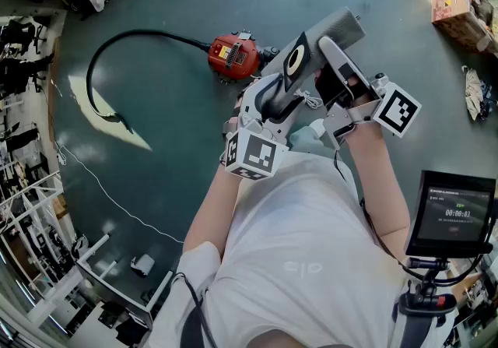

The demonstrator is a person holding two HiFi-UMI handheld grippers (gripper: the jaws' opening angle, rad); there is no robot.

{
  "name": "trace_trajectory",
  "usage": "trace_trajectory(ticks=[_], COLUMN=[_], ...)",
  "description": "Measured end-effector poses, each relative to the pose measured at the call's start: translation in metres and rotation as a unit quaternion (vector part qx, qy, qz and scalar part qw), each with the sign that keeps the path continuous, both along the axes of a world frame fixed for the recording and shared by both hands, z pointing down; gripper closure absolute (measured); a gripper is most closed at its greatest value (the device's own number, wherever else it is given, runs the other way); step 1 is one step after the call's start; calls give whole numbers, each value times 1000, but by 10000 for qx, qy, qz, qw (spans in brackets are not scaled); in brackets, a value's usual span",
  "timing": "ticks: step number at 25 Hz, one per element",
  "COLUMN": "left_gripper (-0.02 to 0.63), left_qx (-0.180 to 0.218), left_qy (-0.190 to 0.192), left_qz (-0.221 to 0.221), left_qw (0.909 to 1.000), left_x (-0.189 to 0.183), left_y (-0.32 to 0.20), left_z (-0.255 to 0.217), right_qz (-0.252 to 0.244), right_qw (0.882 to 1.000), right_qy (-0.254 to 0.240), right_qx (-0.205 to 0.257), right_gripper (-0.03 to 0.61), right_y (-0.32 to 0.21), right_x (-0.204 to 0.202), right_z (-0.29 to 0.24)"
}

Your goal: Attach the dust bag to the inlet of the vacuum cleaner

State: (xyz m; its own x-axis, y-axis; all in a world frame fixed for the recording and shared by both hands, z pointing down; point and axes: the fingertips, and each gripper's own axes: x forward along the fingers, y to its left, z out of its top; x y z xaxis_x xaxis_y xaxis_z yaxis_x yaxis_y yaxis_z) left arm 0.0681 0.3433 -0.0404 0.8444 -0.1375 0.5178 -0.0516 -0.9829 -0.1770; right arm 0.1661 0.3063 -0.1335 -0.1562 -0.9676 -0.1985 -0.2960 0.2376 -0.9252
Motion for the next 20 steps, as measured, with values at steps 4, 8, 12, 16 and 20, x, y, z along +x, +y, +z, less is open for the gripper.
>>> trace_trajectory(ticks=[4,8,12,16,20], left_gripper=[593,597,597,597,597], left_qx=[-23,-140,-924,-1086,-1389], left_qy=[-180,-486,-548,-869,-1056], left_qz=[-479,-699,-1100,-1794,-2621], left_qw=[9987,9963,9881,9739,9491], left_x=[-41,-81,-112,-142,-134], left_y=[-47,-79,-107,-155,-191], left_z=[6,26,46,68,98], right_qz=[-479,-1320,-2747,-4222,-5680], right_qw=[9973,9838,9426,8813,7909], right_qy=[345,906,1510,1547,1786], right_qx=[-444,-808,-1147,-1452,-1413], right_gripper=[558,555,531,517,508], right_y=[-32,-67,-95,-126,-147], right_x=[-38,-77,-108,-128,-116], right_z=[19,43,67,105,143])
